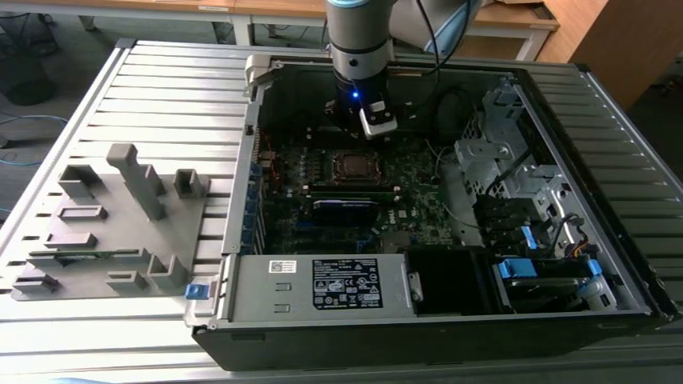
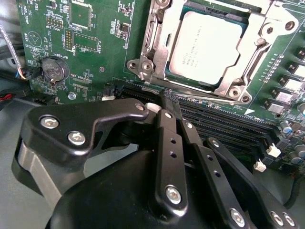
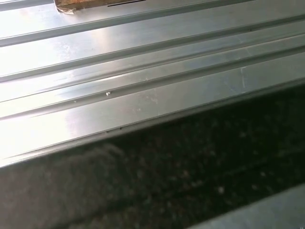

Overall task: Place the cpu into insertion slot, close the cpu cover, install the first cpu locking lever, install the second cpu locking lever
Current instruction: 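Install the first cpu locking lever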

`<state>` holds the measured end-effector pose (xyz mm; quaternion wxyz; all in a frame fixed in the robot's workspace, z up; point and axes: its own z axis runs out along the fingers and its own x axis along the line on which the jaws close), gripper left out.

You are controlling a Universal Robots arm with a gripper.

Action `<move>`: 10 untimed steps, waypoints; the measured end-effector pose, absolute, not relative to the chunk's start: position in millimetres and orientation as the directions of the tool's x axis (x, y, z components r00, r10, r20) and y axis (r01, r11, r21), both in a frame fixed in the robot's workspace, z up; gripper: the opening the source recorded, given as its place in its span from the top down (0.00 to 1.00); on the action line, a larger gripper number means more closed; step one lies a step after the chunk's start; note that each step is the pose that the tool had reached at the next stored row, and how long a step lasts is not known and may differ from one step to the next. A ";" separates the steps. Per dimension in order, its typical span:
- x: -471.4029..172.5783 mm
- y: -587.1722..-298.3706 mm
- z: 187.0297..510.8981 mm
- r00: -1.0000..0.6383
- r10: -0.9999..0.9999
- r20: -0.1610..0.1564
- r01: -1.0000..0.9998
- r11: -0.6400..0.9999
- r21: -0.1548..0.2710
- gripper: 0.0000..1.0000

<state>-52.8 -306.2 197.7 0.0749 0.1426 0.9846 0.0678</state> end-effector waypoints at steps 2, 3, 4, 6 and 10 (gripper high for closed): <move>-52.8 -306.1 197.6 -0.948 0.291 -0.128 0.271 0.950 0.155 0.89; -52.8 -306.1 197.6 -0.948 0.291 -0.128 0.271 0.950 0.155 0.89; -52.8 -306.1 197.5 -0.948 0.291 -0.129 0.271 0.950 0.154 0.89; -52.8 -306.1 197.2 -0.948 0.291 -0.130 0.270 0.950 0.154 0.89; -52.8 -306.5 196.8 -0.948 0.291 -0.131 0.270 0.950 0.153 0.89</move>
